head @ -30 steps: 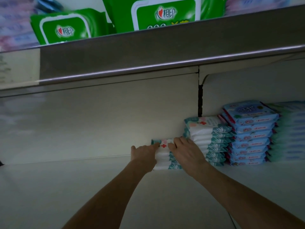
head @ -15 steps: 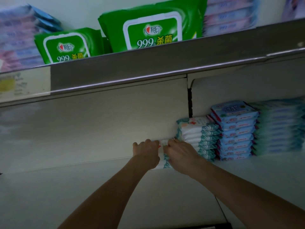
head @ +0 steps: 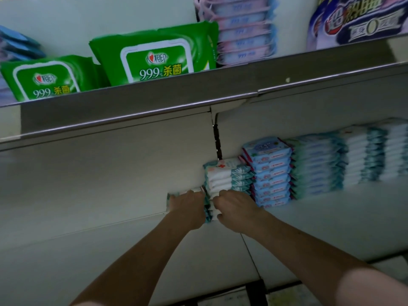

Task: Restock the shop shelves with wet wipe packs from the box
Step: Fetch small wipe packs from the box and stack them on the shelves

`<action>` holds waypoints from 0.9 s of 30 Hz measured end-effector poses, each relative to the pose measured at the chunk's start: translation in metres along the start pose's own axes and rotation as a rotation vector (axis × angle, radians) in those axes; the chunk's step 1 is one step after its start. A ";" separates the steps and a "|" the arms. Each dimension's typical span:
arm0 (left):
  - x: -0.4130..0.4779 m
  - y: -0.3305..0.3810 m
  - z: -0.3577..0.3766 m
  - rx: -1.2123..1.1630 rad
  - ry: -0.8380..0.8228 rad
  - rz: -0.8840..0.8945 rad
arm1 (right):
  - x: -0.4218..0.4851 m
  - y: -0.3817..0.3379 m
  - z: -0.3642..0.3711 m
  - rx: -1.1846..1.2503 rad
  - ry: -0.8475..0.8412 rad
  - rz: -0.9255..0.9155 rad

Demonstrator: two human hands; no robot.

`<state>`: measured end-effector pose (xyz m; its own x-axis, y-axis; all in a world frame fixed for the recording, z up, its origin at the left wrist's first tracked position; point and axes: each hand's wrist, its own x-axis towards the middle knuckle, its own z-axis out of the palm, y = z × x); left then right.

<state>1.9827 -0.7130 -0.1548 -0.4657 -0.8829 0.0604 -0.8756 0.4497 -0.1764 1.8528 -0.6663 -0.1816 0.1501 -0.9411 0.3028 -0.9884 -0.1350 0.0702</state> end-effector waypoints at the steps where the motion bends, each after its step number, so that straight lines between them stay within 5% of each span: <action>1: 0.000 0.002 0.000 -0.007 0.005 0.004 | -0.002 0.001 -0.001 0.009 0.000 -0.010; 27: -0.028 0.041 0.004 -0.050 -0.083 0.126 | -0.060 0.001 -0.016 0.044 -0.029 0.111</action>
<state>1.9606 -0.6709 -0.1680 -0.5621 -0.8260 -0.0406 -0.8170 0.5623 -0.1281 1.8430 -0.6048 -0.1841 0.0396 -0.9595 0.2789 -0.9991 -0.0426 -0.0046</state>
